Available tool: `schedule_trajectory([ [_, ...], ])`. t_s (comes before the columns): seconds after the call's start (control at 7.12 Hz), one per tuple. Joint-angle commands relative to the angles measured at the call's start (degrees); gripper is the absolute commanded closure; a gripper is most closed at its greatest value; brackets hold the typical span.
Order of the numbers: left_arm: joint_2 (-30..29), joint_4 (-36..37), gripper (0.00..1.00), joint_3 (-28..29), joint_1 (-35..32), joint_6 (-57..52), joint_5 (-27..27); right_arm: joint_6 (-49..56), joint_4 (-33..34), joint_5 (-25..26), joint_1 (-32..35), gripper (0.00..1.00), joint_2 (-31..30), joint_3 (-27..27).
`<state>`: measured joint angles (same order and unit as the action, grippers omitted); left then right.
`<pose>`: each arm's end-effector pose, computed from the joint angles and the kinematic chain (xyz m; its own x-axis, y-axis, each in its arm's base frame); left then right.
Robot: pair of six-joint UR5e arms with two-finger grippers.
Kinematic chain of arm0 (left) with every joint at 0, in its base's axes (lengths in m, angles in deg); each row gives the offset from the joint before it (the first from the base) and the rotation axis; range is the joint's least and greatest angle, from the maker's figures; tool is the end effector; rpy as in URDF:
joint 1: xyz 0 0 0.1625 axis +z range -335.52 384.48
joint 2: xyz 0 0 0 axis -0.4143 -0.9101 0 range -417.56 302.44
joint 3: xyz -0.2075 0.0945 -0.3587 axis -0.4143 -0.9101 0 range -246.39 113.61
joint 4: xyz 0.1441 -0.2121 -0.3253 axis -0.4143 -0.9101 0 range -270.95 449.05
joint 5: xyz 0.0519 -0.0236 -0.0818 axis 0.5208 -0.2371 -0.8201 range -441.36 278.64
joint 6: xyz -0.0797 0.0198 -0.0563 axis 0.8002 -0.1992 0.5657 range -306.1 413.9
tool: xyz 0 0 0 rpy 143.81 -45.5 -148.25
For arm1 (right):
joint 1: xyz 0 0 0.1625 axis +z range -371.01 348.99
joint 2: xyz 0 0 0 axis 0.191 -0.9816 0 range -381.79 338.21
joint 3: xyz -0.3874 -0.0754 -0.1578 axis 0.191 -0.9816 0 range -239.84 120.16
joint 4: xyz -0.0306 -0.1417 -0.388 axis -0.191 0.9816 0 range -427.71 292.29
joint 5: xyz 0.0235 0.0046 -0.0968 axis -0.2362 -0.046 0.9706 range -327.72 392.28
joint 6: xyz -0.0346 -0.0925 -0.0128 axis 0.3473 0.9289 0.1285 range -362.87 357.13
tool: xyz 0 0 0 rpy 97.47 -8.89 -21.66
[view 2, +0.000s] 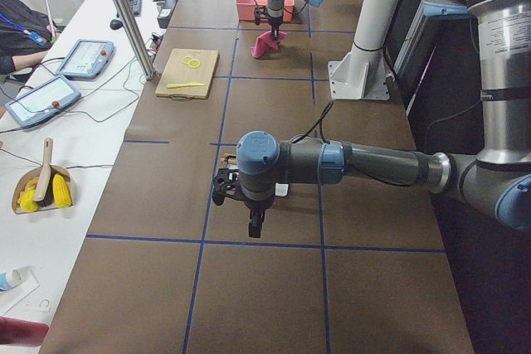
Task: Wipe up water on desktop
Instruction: 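Wipe the table surface with the cloth held in the right gripper, sweeping back and forth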
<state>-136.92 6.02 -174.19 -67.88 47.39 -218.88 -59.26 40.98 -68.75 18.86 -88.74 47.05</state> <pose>-0.0766 -0.4077 0.5982 0.6752 0.0879 -0.7324 -0.0356 0.9956 0.0867 -0.4595 -0.3956 0.3568 0.9104 -0.1038 0.4005 0.0904 0.9945 0.0522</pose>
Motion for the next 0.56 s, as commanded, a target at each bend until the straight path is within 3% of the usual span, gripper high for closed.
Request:
schedule_trajectory([
  [0.0, -0.18, 0.07, 0.0, 0.04, 0.07, 0.0, 0.07, 1.98, 1.79, 1.54, -0.16, 1.0, -1.7, 0.33],
  [0.28, -0.18, 0.07, 0.0, 0.04, 0.07, 0.09, 0.15, -0.81, 1.18, 1.36, -2.09, 1.0, 4.08, -0.89],
  [0.42, -0.09, 0.07, 0.0, 0.04, 0.07, 0.09, 0.15, -7.18, -0.65, 1.27, -3.84, 1.0, 8.02, -3.68],
])
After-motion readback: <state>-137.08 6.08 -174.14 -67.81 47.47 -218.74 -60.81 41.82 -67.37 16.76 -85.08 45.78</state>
